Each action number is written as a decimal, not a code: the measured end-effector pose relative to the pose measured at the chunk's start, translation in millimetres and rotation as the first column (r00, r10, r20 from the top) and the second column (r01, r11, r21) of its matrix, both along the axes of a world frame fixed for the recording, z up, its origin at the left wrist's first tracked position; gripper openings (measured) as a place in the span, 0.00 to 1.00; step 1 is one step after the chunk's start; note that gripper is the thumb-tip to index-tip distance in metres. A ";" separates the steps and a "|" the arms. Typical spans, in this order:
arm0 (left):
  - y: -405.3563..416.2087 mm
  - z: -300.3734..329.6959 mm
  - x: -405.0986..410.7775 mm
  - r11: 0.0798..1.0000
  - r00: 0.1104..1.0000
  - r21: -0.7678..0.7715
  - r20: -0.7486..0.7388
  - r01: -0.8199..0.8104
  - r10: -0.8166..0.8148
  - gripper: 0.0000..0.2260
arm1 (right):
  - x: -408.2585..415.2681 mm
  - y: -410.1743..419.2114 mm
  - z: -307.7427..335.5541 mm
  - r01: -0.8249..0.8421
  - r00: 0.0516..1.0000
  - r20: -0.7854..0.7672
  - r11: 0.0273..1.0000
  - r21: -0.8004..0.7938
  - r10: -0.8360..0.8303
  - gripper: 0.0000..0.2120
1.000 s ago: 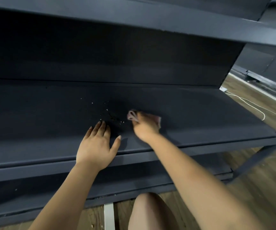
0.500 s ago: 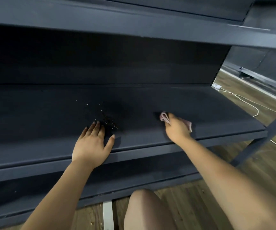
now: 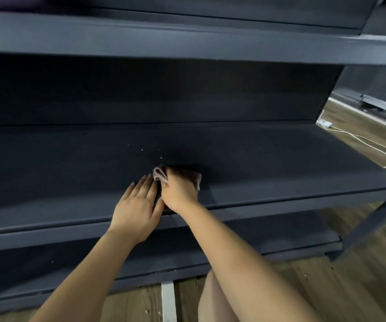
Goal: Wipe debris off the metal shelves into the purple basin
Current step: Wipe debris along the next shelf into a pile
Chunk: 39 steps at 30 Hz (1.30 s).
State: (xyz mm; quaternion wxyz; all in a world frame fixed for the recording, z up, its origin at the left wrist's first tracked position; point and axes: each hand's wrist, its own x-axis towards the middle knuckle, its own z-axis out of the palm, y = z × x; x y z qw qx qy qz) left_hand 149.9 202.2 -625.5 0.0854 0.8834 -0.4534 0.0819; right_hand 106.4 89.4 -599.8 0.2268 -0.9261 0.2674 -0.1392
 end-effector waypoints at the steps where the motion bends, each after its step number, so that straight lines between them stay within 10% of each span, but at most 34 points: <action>1: 12.0 -0.8 6.4 1.000 1.000 0.009 0.021 -0.019 0.019 0.39 | 2.7 1.4 0.8 -0.015 1.000 0.008 0.999 0.045 0.014 0.15; 5: 58.4 -5.4 35.2 0.992 0.989 0.013 0.070 -0.128 0.127 0.35 | -11.1 -17.6 4.4 0.012 0.998 0.058 0.982 0.189 -0.023 0.13; 11: 65.2 -14.4 40.1 0.981 0.981 -0.034 0.029 -0.189 0.190 0.32 | -33.6 -84.1 2.6 0.310 0.948 -0.061 0.950 -0.024 -0.311 0.13; 24: 66.0 -14.8 41.9 0.983 0.979 -0.057 0.092 -0.175 0.180 0.29 | 46.8 37.5 5.8 -0.137 0.987 -0.079 0.989 0.048 0.141 0.16; 33: 64.1 -16.5 43.7 0.983 0.980 -0.097 0.107 -0.156 0.166 0.29 | 13.4 -73.0 5.2 0.299 0.950 -0.066 0.949 -0.103 -0.307 0.15; 39: 63.7 -17.5 45.5 0.983 0.982 -0.103 0.100 -0.151 0.162 0.29 | 52.9 -78.3 5.7 0.137 0.989 -0.062 0.990 -0.013 -0.138 0.16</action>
